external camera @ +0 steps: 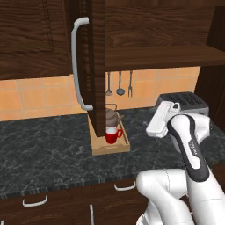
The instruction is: Pick the kettle from the counter and place it on the tray. Then pick the mug from the cabinet and place it on the tray. Then close the cabinet doors.
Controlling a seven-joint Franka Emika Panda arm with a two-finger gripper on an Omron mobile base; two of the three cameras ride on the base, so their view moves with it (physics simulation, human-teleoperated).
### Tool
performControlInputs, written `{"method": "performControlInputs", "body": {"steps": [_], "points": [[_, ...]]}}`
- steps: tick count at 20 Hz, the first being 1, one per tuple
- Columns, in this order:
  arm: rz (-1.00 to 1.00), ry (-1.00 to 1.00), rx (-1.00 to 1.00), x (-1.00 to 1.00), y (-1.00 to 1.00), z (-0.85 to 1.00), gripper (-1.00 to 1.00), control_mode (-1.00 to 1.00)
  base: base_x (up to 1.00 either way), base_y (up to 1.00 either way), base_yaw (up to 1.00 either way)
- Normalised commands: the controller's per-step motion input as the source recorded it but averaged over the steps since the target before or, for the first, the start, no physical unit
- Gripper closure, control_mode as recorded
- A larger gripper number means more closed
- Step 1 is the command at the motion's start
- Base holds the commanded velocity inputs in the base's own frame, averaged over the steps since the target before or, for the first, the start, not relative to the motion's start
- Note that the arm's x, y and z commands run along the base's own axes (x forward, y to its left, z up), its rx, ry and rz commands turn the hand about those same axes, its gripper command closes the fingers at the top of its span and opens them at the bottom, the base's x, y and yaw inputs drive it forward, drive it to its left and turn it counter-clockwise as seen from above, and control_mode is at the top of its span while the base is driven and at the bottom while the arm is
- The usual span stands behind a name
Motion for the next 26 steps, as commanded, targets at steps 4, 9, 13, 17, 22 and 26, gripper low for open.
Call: {"method": "performControlInputs", "body": {"steps": [4,9,13,17,22,26], "points": [[-0.17,-0.04,0.00,-0.67,-0.26,0.73,-1.00,-1.00,0.00,0.00,0.00],[-0.17,-0.01,0.00,-0.66,-0.23,0.27,-1.00,-1.00,0.00,0.00,0.00],[-0.06,-0.21,0.00,-0.78,-0.28,0.05,-1.00,-1.00,0.00,0.00,0.00],[-0.18,-0.18,0.00,-0.82,-0.12,0.24,-1.00,-1.00,0.00,0.00,0.00],[-0.22,-0.04,0.00,-0.52,0.02,0.03,-1.00,-1.00,0.00,0.00,0.00],[-0.10,0.00,-0.03,-0.16,0.03,-0.01,-1.00,-1.00,0.00,0.00,0.00]]}}
